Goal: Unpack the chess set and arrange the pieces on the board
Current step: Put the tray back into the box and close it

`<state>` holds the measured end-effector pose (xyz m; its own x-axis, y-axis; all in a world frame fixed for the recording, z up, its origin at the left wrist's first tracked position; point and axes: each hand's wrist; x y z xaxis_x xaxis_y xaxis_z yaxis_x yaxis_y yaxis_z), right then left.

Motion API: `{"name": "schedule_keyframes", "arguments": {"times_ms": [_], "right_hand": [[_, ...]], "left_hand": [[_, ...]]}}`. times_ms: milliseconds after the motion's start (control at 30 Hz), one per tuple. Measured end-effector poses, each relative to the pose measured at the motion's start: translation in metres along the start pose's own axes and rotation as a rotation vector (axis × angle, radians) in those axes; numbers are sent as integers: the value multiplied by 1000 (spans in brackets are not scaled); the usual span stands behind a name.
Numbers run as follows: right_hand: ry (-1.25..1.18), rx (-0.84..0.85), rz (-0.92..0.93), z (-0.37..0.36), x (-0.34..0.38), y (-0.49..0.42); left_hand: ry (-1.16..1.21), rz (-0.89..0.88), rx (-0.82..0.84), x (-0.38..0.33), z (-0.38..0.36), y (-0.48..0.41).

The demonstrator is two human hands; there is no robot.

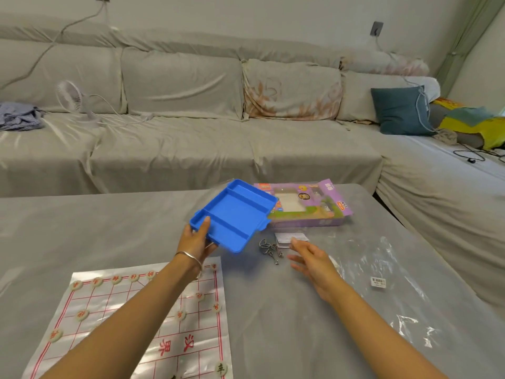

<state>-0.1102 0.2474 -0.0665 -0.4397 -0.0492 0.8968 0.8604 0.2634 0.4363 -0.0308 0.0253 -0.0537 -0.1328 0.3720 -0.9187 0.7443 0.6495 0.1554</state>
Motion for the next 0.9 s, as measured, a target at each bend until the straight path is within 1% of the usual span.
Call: {"name": "schedule_keyframes", "arguments": {"times_ms": [100,200,467,600,667,800,900], "right_hand": [[-94,-109,-136,12,-4,-23],[-145,-172,-239,16,-4,-42],[-142,-284,-274,8,1,-84],[-115,-317,-291,7,4,-78],[-97,-304,-285,7,4,-62],[-42,-244,-210,12,1,-22],[43,-207,-68,16,4,10]], "left_hand": [[-96,-54,-28,-1,11,-7],[-109,-56,-54,3,14,-13],[-111,-73,-35,16,17,-21],[-109,-63,-28,15,20,-15],[-121,-61,-25,13,22,-10],[-128,-44,-15,7,29,9],[-103,-39,-29,0,32,28]]}}
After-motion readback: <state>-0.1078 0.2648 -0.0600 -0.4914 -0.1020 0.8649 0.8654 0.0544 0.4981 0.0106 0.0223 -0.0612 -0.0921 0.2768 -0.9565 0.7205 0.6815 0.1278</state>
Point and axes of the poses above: each hand's wrist, its own y-axis away from the middle knuckle, its own z-axis out of the back of the hand, x = y × z, and after that the axes turned 8 degrees about -z, right-handed
